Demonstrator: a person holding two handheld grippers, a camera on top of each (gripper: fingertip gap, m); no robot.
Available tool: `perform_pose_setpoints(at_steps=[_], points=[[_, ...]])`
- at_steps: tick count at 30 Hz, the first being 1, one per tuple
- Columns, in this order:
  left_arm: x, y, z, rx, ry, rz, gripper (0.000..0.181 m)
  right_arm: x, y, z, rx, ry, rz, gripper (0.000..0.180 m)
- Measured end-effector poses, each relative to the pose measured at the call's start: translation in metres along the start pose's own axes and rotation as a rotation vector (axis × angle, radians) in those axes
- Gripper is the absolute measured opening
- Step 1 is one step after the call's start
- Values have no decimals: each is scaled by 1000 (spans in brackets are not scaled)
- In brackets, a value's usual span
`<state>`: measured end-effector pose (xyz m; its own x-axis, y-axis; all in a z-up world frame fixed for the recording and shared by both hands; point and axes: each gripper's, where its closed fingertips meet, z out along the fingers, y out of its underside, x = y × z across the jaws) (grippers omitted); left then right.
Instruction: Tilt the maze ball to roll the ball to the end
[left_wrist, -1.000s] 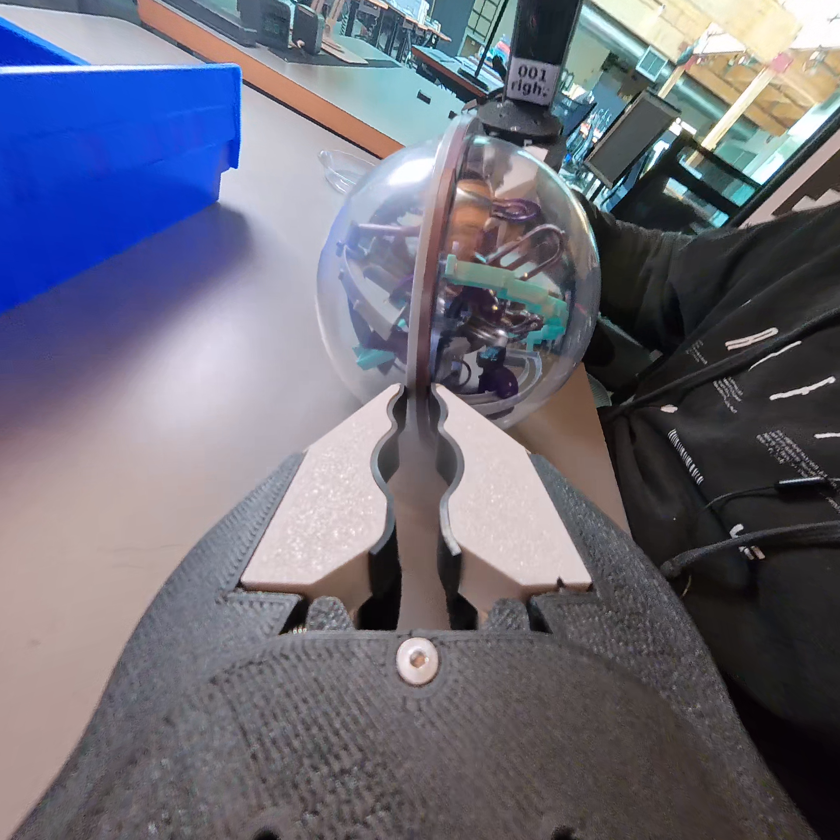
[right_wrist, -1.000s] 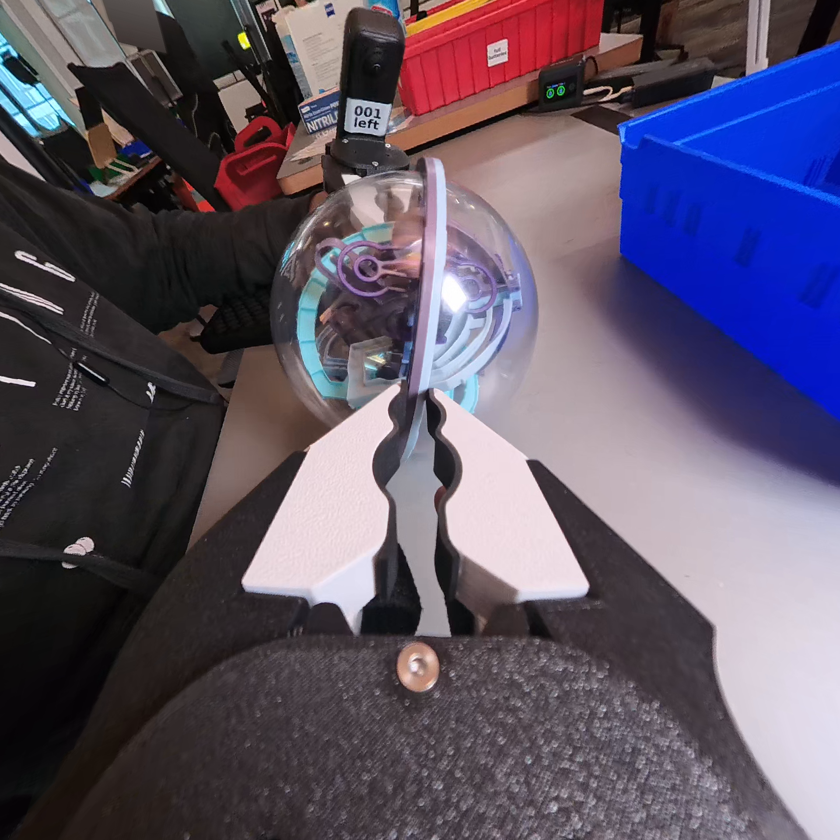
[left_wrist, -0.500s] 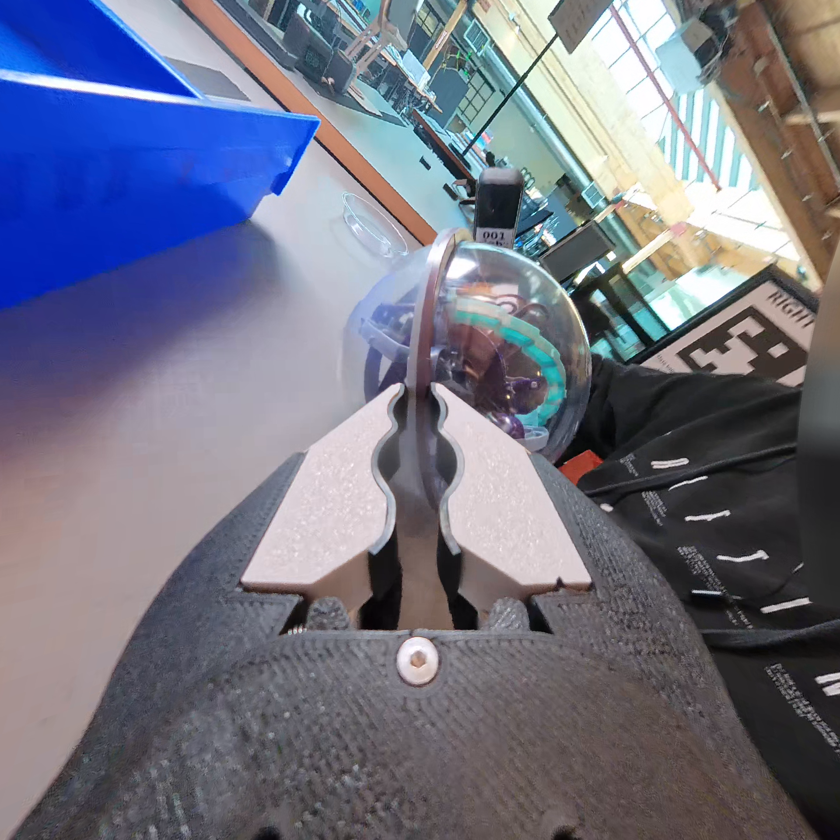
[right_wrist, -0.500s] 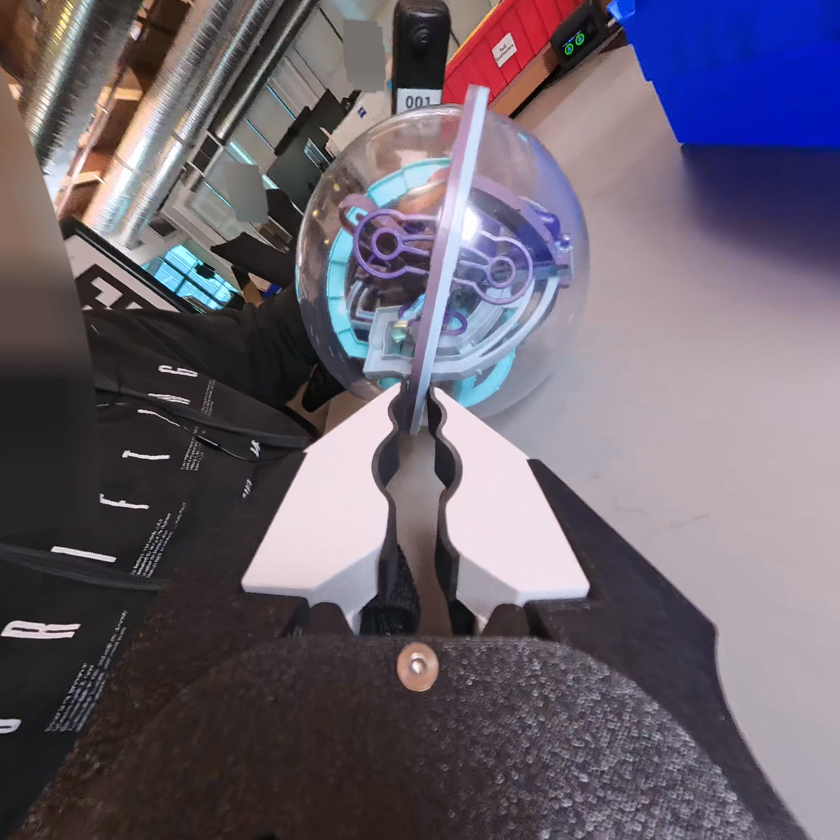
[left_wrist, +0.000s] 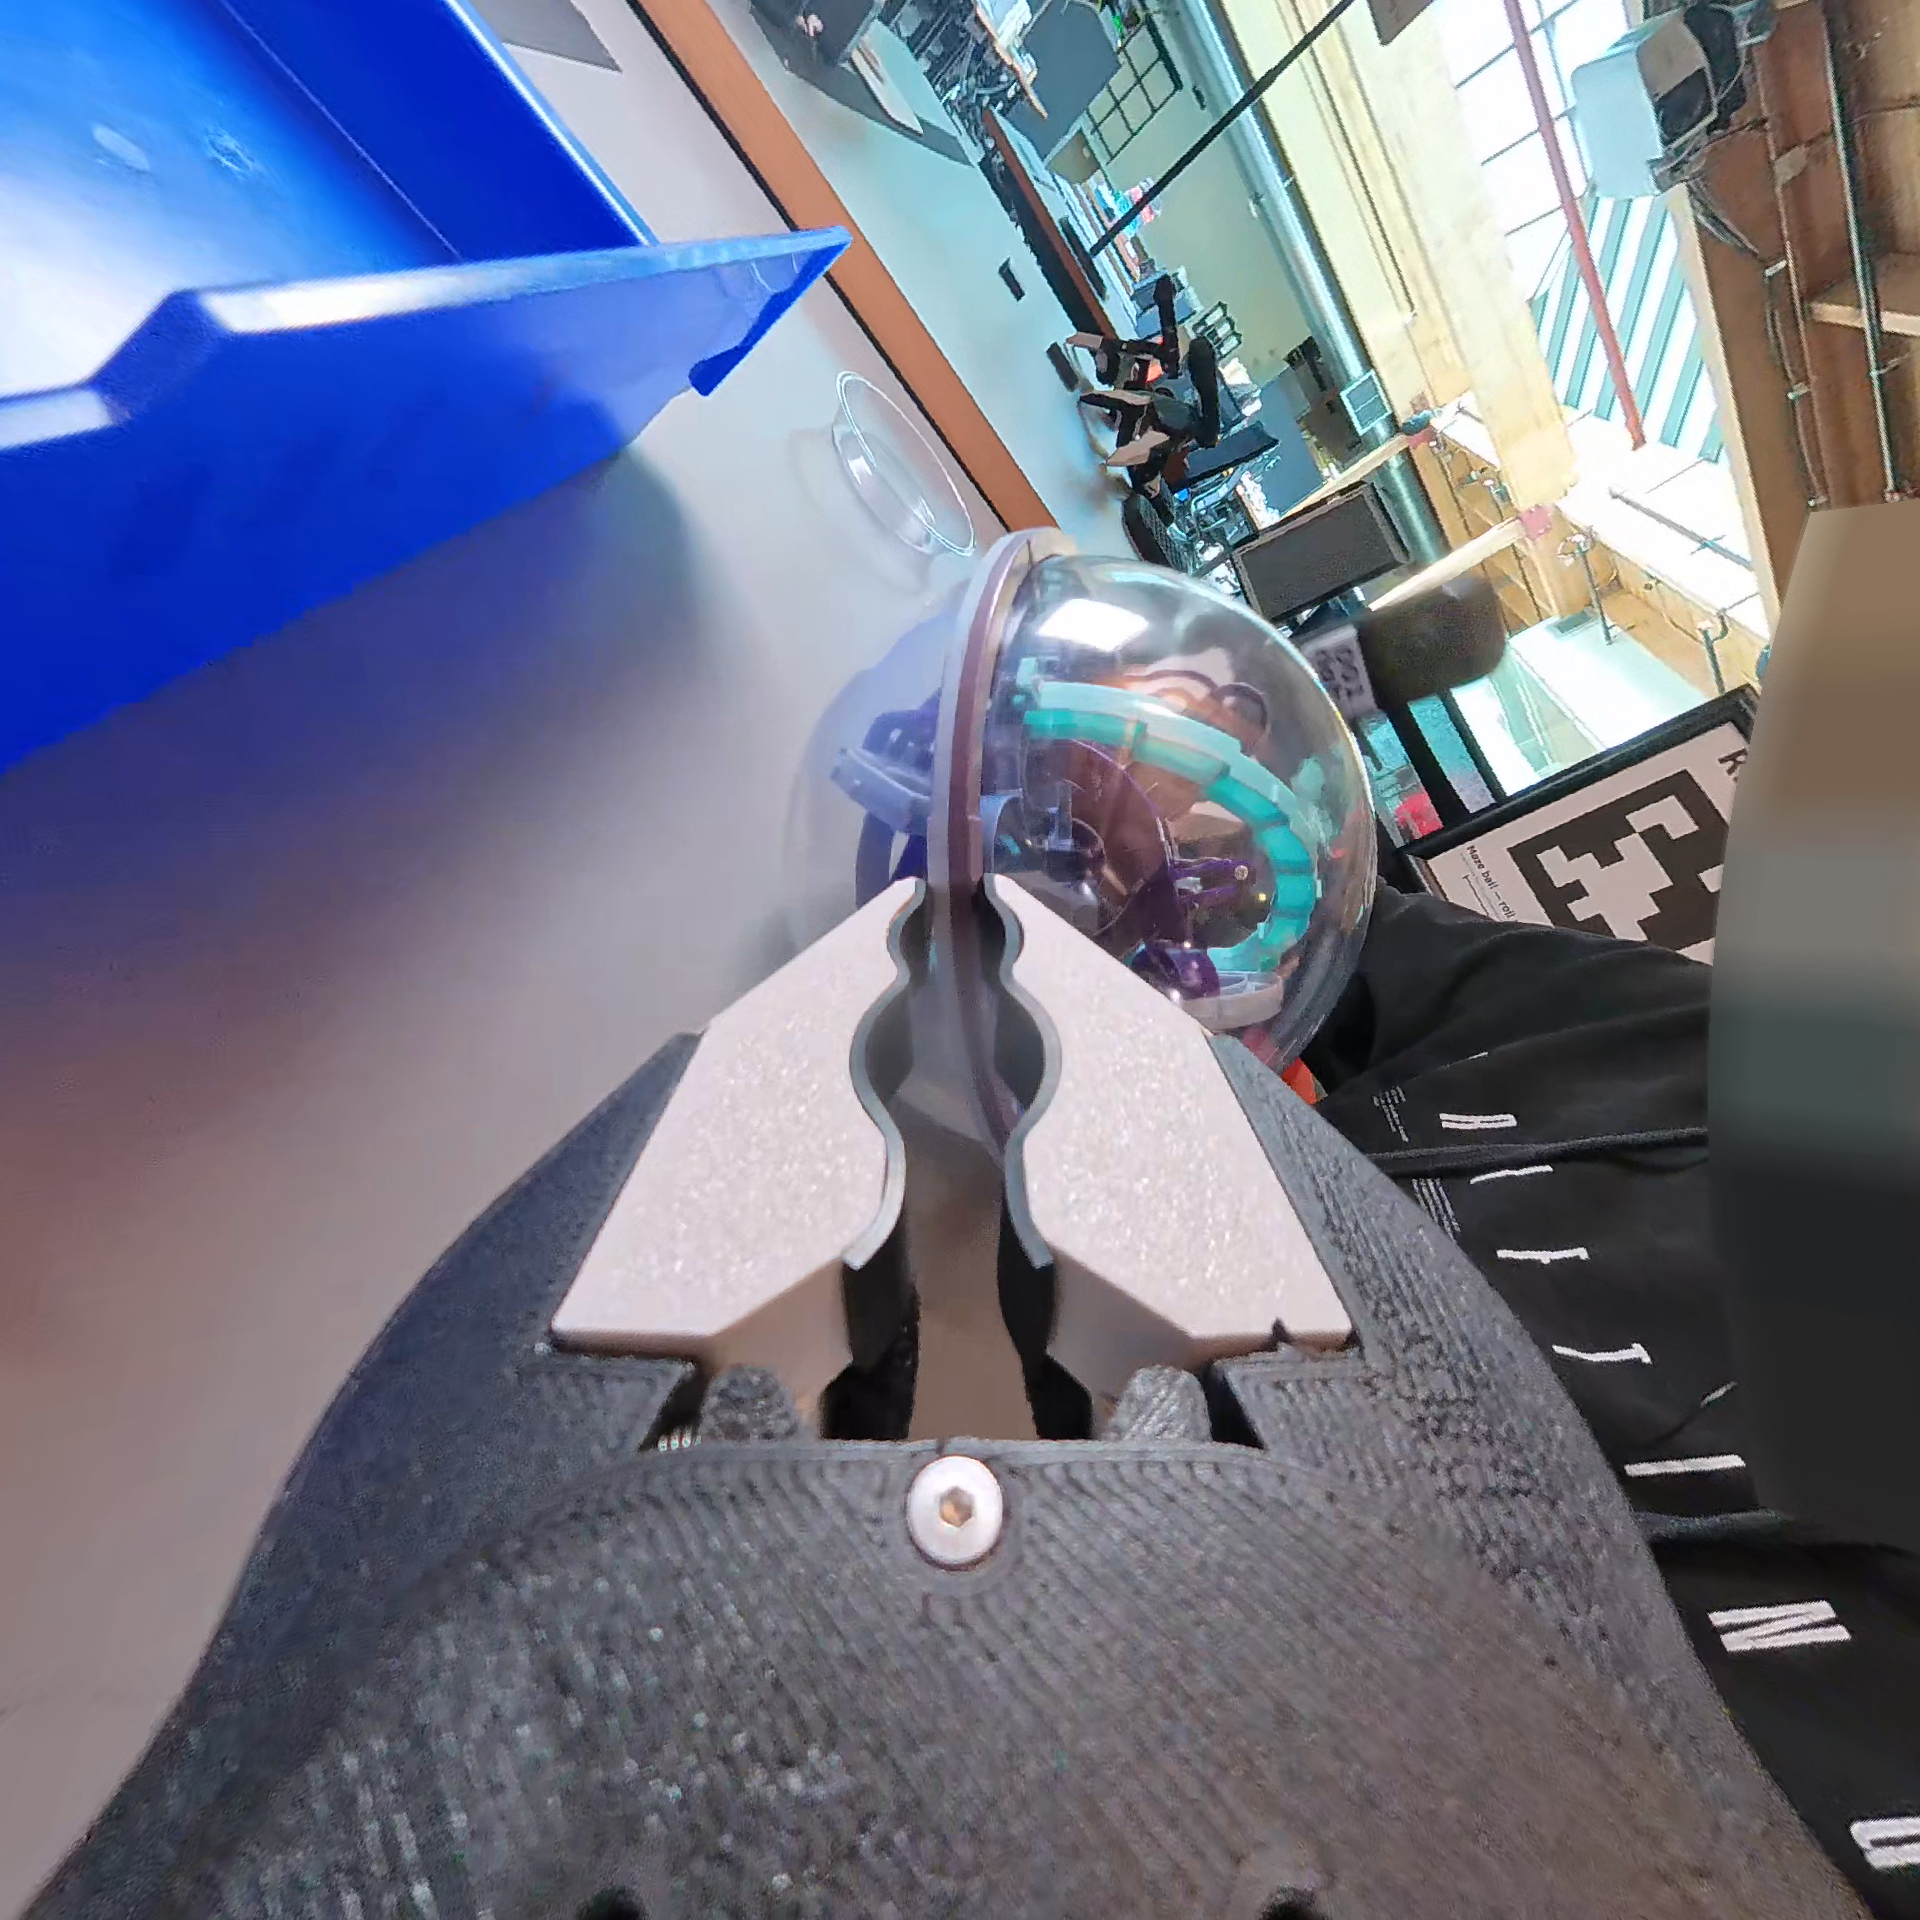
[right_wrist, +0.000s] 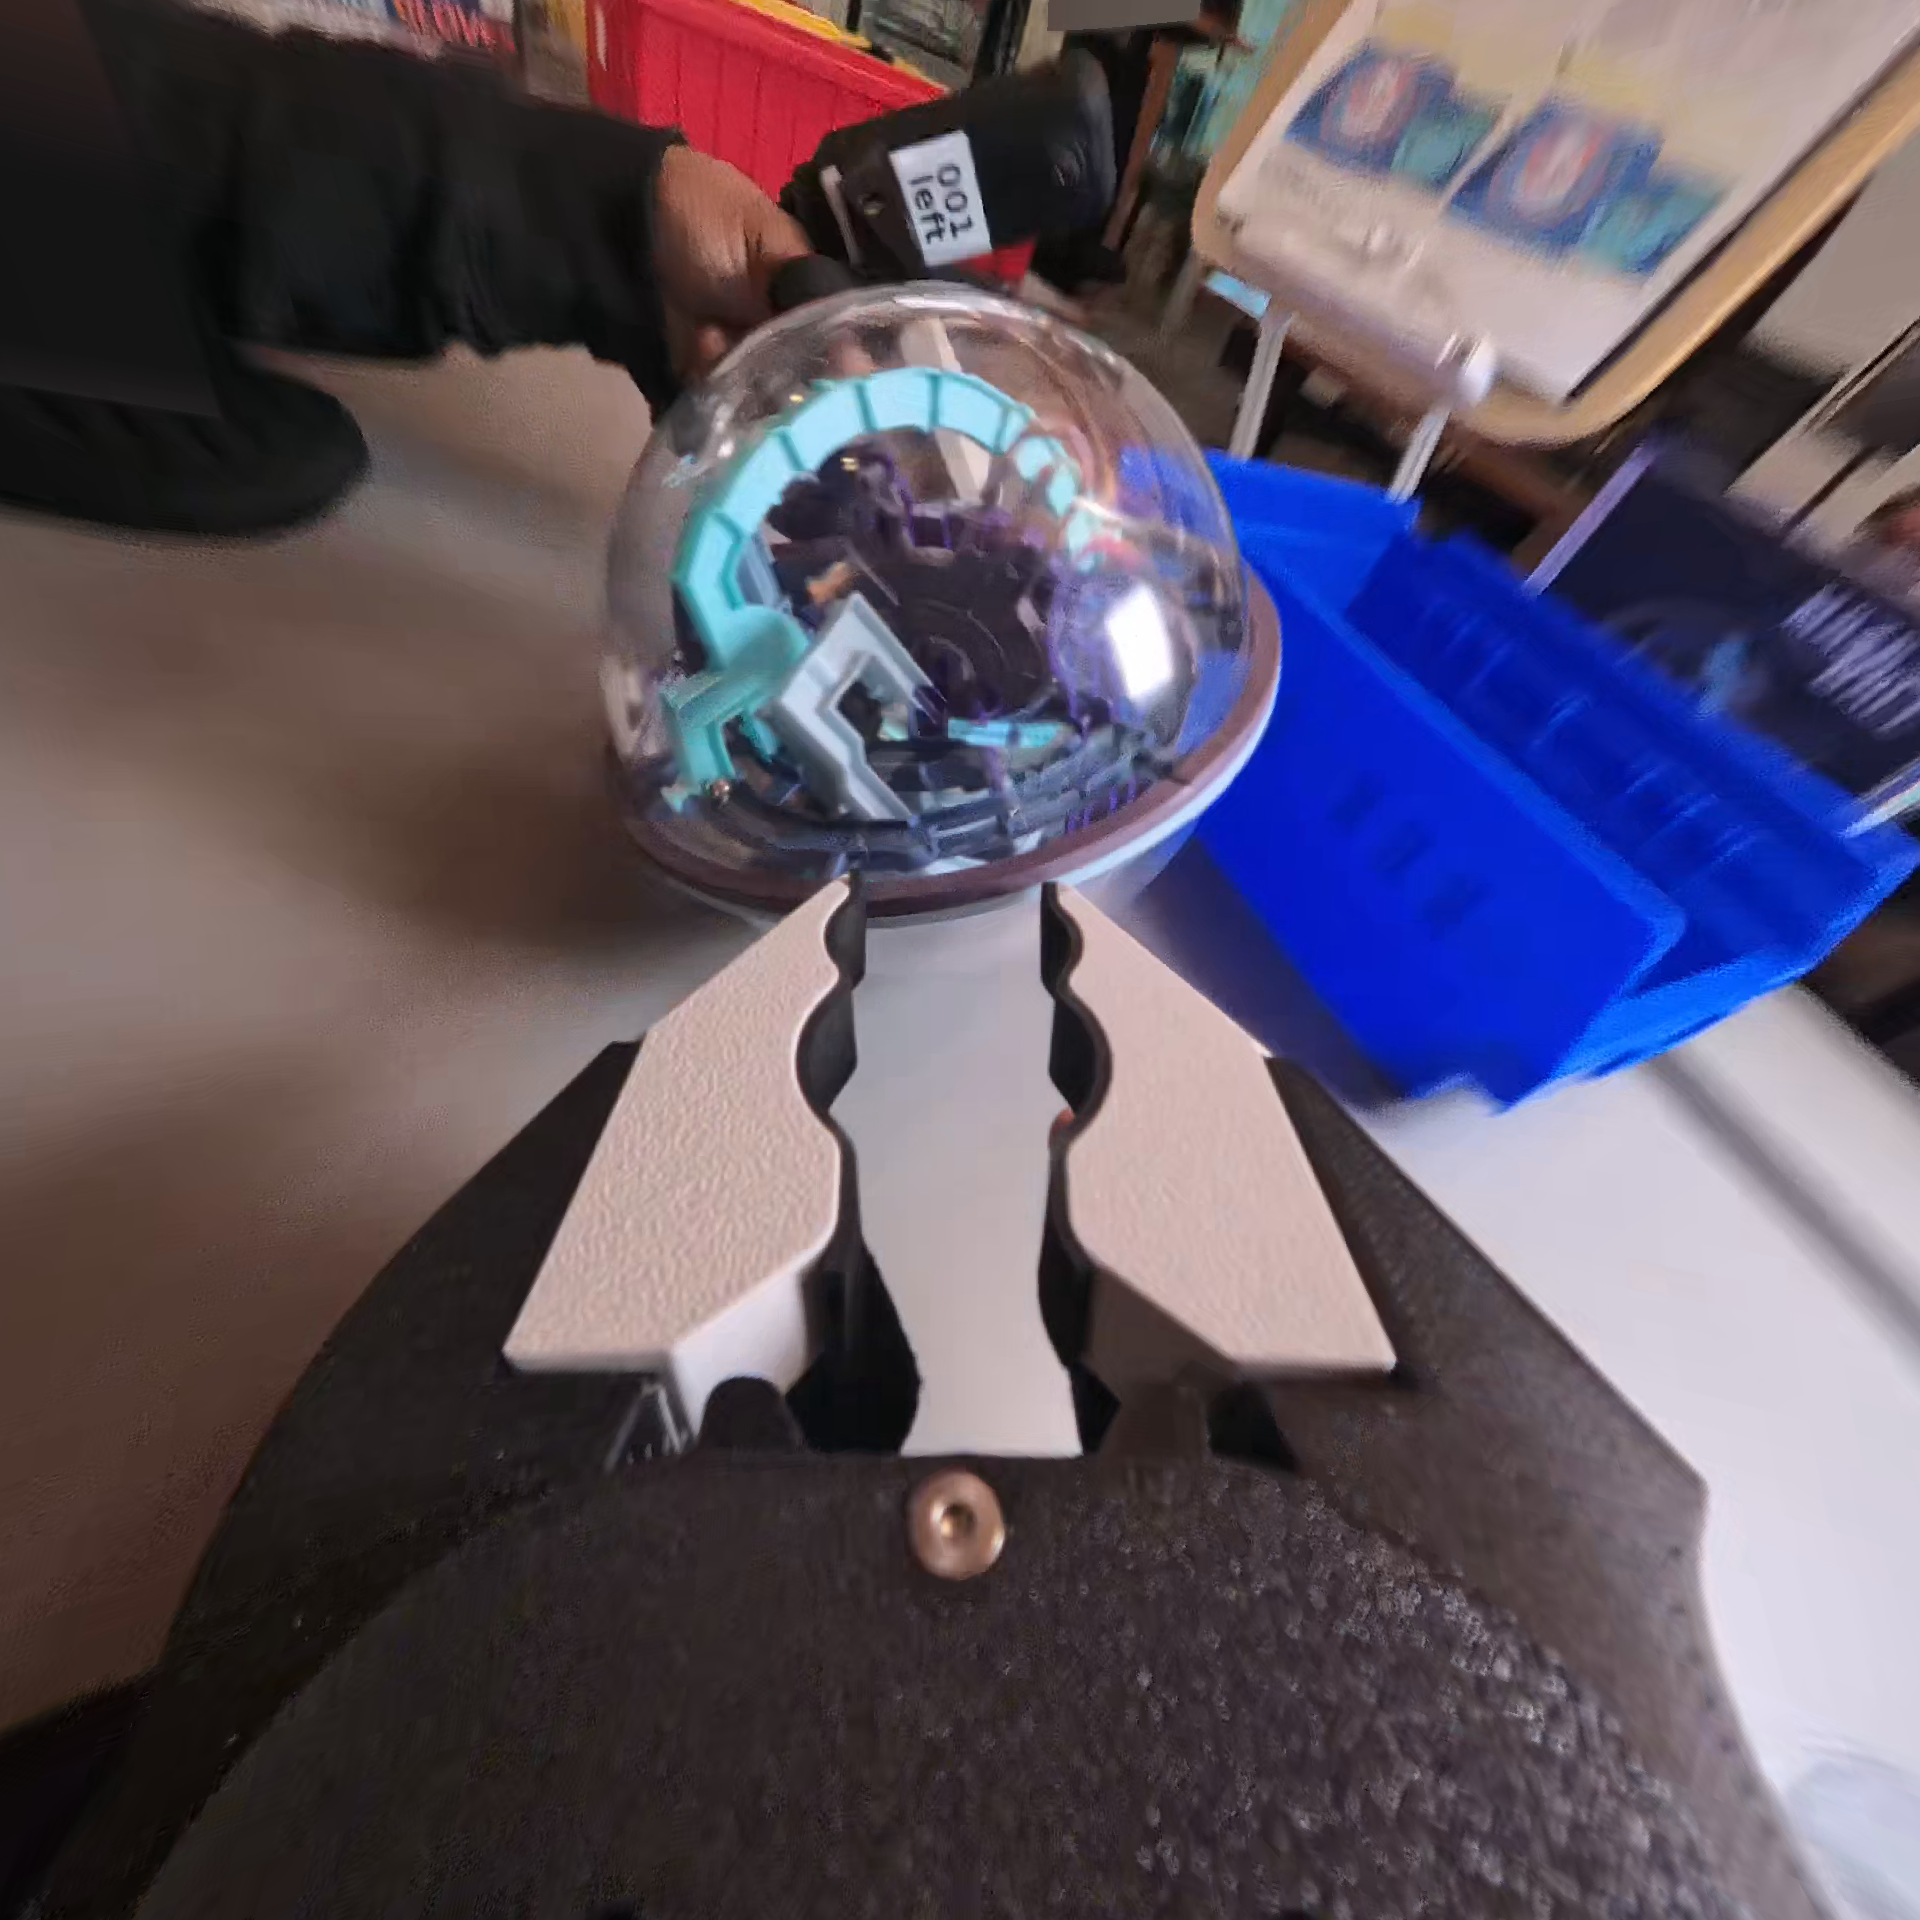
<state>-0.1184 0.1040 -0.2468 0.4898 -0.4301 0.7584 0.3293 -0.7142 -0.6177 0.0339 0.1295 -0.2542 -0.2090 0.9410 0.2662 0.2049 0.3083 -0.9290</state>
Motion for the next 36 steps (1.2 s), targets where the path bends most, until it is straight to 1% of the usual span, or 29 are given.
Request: perform_pose_setpoints(at_steps=[2,5,7,9,10,11,12,13,14,18,21,22,25,27,29,30,31,34,36], points=[[-4,-1,3,-8,-8,-12,7,-1,-2,-5,-1,86,-258,33],[-7,-2,5,-14,1,-35,6,-5,5,-6,-60,180,-550,45],[-9,-4,7,-14,6,-48,7,4,3,-6,-95,294,-746,46],[-11,-7,9,-11,15,-61,6,10,8,-2,-142,334,-897,44],[-12,-8,10,-10,18,-66,6,14,11,1,-157,349,-937,41],[-12,-8,11,-9,24,-71,6,18,12,3,-163,378,-972,34],[-12,-9,12,-5,28,-77,7,22,13,5,-170,407,-1017,33],[-15,-11,12,9,21,-83,6,25,14,6,-176,434,-1066,17],[-16,-13,11,18,18,-87,7,27,14,7,-171,457,-1103,13],[-13,-17,7,67,52,-97,7,22,16,11,-159,465,-1154,10],[-9,-18,4,95,63,-38,9,13,18,13,-163,440,-1175,7],[-7,-18,2,103,68,-3,12,10,18,14,-160,436,-1180,7],[8,-22,-3,162,90,119,27,6,15,13,-142,446,-1188,6],[24,-28,-5,207,104,210,43,5,13,14,-135,448,-1191,6],[38,-33,-6,239,74,328,65,5,13,14,-131,451,-1195,6],[44,-34,-4,243,46,393,82,4,12,14,-128,451,-1196,6],[49,-33,0,231,14,449,98,3,12,14,-125,451,-1196,6],[60,-20,20,134,-71,588,130,0,10,14,-121,448,-1187,6],[64,-9,33,66,-133,669,136,-4,8,14,-117,442,-1177,6]])
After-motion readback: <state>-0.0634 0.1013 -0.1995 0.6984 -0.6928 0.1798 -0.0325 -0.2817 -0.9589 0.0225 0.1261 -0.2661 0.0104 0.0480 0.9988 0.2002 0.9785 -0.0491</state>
